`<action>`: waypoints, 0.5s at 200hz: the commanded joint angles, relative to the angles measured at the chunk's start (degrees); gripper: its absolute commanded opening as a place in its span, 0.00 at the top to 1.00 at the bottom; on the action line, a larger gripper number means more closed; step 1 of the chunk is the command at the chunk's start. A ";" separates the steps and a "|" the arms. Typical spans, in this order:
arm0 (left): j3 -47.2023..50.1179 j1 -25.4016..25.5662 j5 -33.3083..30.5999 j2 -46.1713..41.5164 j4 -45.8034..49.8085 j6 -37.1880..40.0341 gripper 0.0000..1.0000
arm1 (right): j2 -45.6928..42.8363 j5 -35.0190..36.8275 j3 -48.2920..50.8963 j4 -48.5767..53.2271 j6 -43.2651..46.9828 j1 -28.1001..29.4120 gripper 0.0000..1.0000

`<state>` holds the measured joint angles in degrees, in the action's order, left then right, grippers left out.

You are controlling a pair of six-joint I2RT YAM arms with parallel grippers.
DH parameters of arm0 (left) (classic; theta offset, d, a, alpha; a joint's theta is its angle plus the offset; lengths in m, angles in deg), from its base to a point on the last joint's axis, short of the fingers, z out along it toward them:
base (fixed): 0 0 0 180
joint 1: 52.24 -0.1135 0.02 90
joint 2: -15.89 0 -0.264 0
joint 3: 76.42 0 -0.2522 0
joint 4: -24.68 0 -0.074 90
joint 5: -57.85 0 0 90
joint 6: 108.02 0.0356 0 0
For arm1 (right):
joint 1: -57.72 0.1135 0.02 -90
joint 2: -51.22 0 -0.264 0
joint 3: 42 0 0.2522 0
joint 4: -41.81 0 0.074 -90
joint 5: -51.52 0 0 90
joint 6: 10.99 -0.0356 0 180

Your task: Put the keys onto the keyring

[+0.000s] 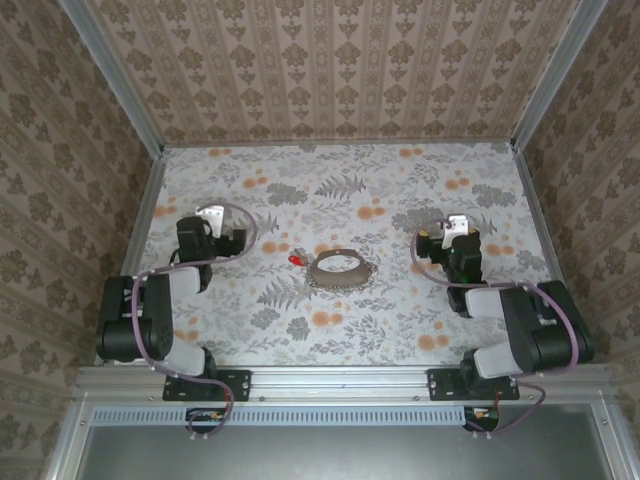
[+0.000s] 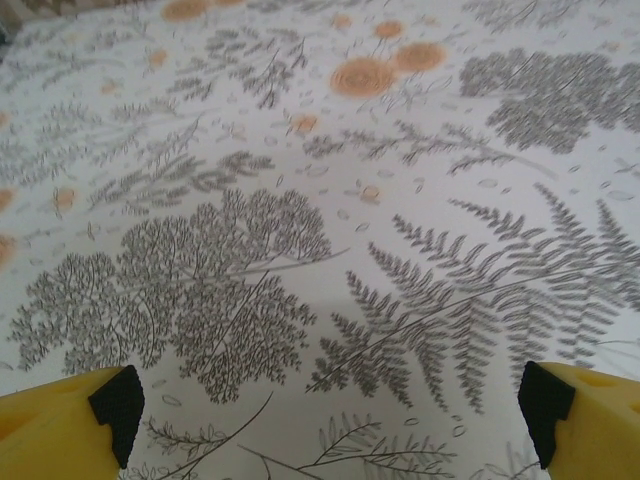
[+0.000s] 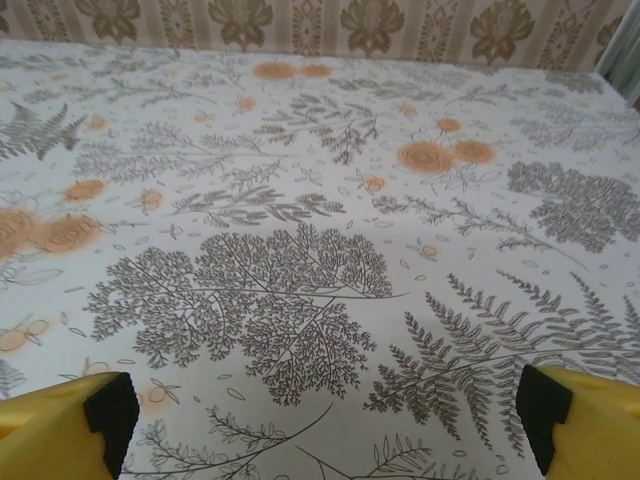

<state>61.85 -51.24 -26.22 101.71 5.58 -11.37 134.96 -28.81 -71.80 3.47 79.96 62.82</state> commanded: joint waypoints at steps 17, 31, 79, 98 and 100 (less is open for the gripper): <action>4.96 -1.02 -2.50 2.33 -16.75 -3.24 0.00 | 4.29 -1.62 -4.82 -2.40 -0.82 -1.54 0.00; 4.97 0.04 -3.64 2.59 -17.25 -2.05 0.00 | 3.89 -0.49 -5.48 -0.17 -1.80 -1.91 0.00; 4.85 0.15 -3.61 2.28 -16.24 -2.09 0.00 | 3.94 1.75 -6.51 1.55 -3.76 -2.64 0.00; 4.68 0.15 -4.10 2.24 -15.83 -2.46 0.00 | 3.88 1.67 -6.47 1.47 -3.76 -2.64 0.00; 4.63 0.15 -4.16 2.18 -15.81 -2.51 0.00 | 3.97 1.67 -6.47 1.41 -3.76 -2.64 0.00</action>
<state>66.59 -51.24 -29.26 103.98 -8.38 -12.52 139.35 -28.38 -77.24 4.15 77.52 60.48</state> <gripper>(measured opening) 0.999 0.996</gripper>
